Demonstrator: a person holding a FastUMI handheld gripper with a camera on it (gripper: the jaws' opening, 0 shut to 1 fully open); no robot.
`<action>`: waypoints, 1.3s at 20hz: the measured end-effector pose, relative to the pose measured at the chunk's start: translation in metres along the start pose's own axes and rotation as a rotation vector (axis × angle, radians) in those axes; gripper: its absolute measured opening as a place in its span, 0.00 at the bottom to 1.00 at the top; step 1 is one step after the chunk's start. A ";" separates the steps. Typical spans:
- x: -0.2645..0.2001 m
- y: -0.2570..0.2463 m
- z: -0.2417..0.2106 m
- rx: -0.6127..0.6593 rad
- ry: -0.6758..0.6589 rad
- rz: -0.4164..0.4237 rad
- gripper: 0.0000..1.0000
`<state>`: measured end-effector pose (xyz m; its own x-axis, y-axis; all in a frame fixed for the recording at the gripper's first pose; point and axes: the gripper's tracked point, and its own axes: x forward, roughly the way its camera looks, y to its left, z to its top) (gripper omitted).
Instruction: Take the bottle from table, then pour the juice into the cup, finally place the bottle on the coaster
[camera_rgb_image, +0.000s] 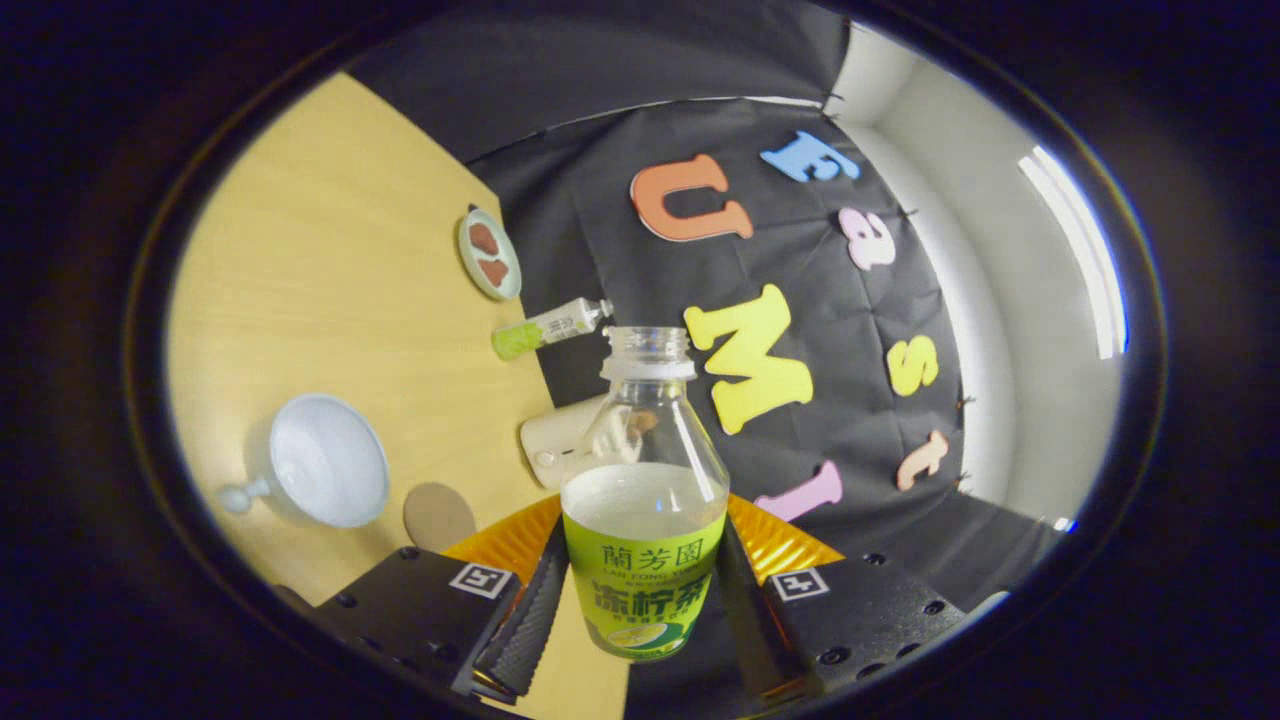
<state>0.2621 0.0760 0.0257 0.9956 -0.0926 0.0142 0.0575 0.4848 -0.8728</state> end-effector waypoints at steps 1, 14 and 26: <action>0.006 0.004 0.001 0.086 -0.009 0.016 0.79; 0.087 0.056 -0.035 0.992 0.011 0.212 0.79; 0.112 0.086 -0.040 1.109 0.003 0.267 0.81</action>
<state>0.3760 0.0726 -0.0669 0.9858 0.1271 -0.1096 -0.1205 0.9906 0.0647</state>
